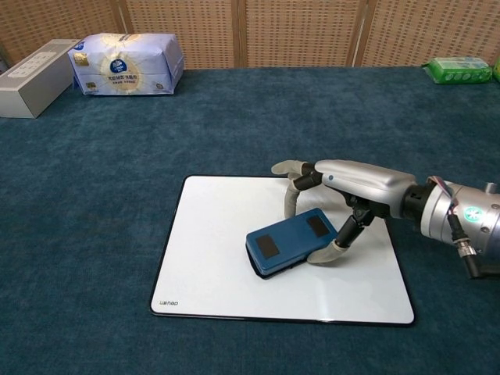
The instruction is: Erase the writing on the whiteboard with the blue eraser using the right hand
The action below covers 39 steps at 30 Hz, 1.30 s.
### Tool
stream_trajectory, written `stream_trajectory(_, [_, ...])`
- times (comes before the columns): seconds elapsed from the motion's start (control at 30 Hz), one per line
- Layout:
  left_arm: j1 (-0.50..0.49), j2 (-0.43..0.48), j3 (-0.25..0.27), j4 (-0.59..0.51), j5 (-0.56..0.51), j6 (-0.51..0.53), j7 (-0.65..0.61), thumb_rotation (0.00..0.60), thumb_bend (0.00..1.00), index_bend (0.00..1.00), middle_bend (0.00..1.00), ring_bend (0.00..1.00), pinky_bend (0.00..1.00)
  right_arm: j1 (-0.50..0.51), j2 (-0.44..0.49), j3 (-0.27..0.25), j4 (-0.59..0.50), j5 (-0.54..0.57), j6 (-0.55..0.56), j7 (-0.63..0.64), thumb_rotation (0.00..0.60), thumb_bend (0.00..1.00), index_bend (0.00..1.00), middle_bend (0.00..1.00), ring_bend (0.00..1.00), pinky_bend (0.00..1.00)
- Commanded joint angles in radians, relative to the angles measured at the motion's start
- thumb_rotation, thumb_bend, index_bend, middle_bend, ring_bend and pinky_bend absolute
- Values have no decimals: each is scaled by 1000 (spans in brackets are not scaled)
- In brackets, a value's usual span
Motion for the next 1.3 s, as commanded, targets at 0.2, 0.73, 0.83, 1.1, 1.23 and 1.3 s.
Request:
stream_trajectory(0.2, [-5, -3, -2, 0, 0, -7, 3, 600, 428, 320, 262, 157, 0, 12, 1, 14, -76, 25, -18, -73, 600, 161, 801, 13, 0, 0])
stream_trajectory(0.73, [-1, 4, -3, -12, 7, 4, 13, 600, 427, 320, 261, 156, 0, -1, -25, 3, 5, 39, -20, -29, 600, 162, 802, 14, 0, 0])
stream_trajectory(0.83, [-1, 4, -2, -14, 9, 4, 15, 600, 427, 320, 261, 156, 0, -3, -19, 0, 15, 30, -14, -21, 600, 162, 801, 15, 0, 0])
stream_trajectory(1.1, [0, 6, -2, -18, 14, 8, 19, 600, 429, 320, 261, 156, 0, -28, 34, -15, 32, 21, 14, 9, 600, 161, 801, 21, 0, 0])
stream_trajectory(1.23, [0, 6, -3, -21, 15, 7, 23, 600, 427, 320, 261, 156, 0, -35, 69, -18, 34, 23, 19, 8, 600, 162, 800, 21, 0, 0])
stream_trajectory(1.3, [0, 7, -3, -22, 15, 8, 24, 600, 427, 320, 261, 156, 0, -38, 84, -18, 31, 25, 19, 7, 600, 162, 798, 21, 0, 0])
